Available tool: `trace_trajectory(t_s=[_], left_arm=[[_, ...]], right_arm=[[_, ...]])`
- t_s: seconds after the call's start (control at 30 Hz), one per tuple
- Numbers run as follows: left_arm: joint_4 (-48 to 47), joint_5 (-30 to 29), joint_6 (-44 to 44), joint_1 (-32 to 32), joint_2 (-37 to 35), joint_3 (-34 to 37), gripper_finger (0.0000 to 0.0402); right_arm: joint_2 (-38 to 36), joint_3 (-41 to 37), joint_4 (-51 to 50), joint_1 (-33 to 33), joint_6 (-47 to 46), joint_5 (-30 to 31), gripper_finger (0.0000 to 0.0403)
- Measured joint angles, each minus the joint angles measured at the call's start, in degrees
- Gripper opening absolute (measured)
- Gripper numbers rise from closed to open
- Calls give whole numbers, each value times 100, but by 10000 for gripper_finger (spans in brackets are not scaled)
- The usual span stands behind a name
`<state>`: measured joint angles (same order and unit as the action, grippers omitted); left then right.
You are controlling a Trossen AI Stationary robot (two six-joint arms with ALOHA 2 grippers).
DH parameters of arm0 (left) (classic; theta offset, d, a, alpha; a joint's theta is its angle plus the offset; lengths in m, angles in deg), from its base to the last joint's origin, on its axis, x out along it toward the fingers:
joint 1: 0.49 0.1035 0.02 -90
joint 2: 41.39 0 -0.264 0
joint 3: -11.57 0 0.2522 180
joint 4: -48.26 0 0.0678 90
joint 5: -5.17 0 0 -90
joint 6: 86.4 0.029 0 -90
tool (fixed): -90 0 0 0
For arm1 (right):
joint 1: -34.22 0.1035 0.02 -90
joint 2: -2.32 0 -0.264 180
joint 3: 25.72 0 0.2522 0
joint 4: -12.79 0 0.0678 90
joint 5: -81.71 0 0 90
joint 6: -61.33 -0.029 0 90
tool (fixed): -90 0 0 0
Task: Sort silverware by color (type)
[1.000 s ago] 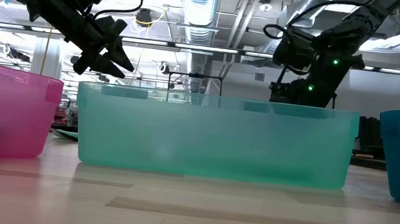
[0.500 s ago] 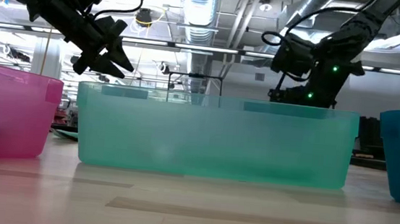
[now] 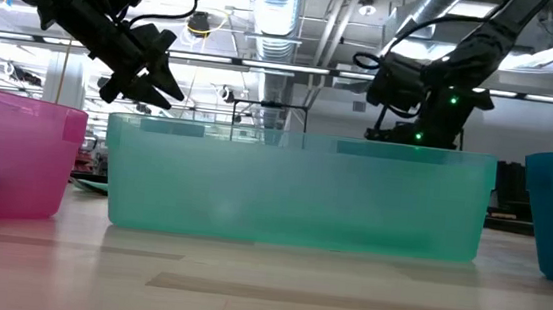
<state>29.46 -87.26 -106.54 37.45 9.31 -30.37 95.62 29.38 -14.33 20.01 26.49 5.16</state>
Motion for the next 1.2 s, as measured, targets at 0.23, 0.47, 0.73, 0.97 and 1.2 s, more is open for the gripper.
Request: trace_trajectory(t_s=[0.23, 0.47, 0.73, 0.97, 1.2], left_arm=[[0, -42, 25, 2, 0, 0, 181], [7, -42, 9, 2, 0, 0, 181], [53, -42, -48, 2, 0, 0, 181], [230, -40, -50, 4, 0, 0, 181], [326, -39, -30, 4, 0, 0, 181]], right_arm=[[33, 2, -177, -14, -463, -5, 91], [22, 3, -218, -14, -746, -123, 68], [57, 432, -539, -19, -740, -287, 68], [57, 978, -845, -11, -738, -284, 68], [54, 1749, -1394, 63, -487, 149, 68]])
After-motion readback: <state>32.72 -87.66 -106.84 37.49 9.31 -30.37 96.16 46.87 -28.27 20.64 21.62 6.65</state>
